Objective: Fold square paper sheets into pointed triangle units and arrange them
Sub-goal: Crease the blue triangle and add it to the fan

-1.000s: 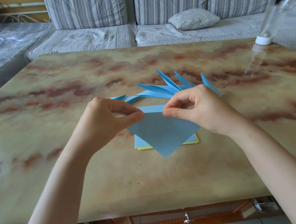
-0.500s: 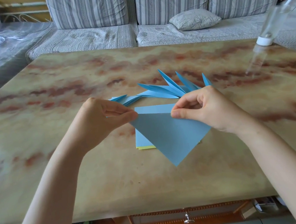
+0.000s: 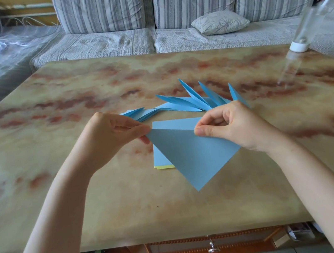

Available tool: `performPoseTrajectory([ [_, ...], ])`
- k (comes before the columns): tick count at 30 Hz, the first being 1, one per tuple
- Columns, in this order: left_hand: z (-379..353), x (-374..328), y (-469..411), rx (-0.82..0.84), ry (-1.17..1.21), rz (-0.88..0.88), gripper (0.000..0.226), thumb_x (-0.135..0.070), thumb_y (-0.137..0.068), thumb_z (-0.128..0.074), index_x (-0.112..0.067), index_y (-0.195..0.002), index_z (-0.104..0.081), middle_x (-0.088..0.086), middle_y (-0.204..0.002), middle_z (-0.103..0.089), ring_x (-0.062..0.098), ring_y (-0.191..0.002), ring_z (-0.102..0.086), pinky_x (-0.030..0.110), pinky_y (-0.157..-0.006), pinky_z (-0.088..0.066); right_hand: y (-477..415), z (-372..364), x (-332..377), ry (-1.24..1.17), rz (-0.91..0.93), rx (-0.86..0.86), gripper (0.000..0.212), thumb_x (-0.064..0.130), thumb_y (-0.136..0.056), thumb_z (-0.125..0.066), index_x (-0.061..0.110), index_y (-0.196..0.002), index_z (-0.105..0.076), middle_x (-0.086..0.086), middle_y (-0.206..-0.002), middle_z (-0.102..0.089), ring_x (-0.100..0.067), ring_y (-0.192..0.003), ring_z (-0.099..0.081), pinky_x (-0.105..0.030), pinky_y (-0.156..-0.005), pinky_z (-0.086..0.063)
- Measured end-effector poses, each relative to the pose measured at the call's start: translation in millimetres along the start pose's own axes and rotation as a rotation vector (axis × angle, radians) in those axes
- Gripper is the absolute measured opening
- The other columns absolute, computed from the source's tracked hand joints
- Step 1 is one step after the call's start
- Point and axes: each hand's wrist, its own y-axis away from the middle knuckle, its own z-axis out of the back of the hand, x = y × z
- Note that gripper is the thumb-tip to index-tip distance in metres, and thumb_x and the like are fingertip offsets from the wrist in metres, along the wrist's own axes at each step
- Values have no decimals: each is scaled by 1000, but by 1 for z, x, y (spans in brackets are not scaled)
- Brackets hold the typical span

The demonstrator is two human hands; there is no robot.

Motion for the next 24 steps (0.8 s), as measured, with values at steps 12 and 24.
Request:
performPoseTrajectory([
  [12, -2, 8, -5, 12, 6, 43, 19, -26, -83, -72, -24, -64, -74, -17, -52, -65, 9, -45, -26, 17, -38, -23, -1, -2, -3, 19, -21, 31, 5, 16, -80, -75, 19, -77, -73, 10, -71, -72, 2, -70, -65, -8, -72, -47],
  [24, -5, 13, -8, -63, 149, 79, 16, -30, -80, -74, -27, -65, -74, -16, -49, -60, 5, -45, -30, 14, -43, -25, -2, -4, -2, -44, -24, 6, 7, 15, -80, -74, 21, -76, -72, 13, -70, -72, 3, -69, -64, -8, -71, -46],
])
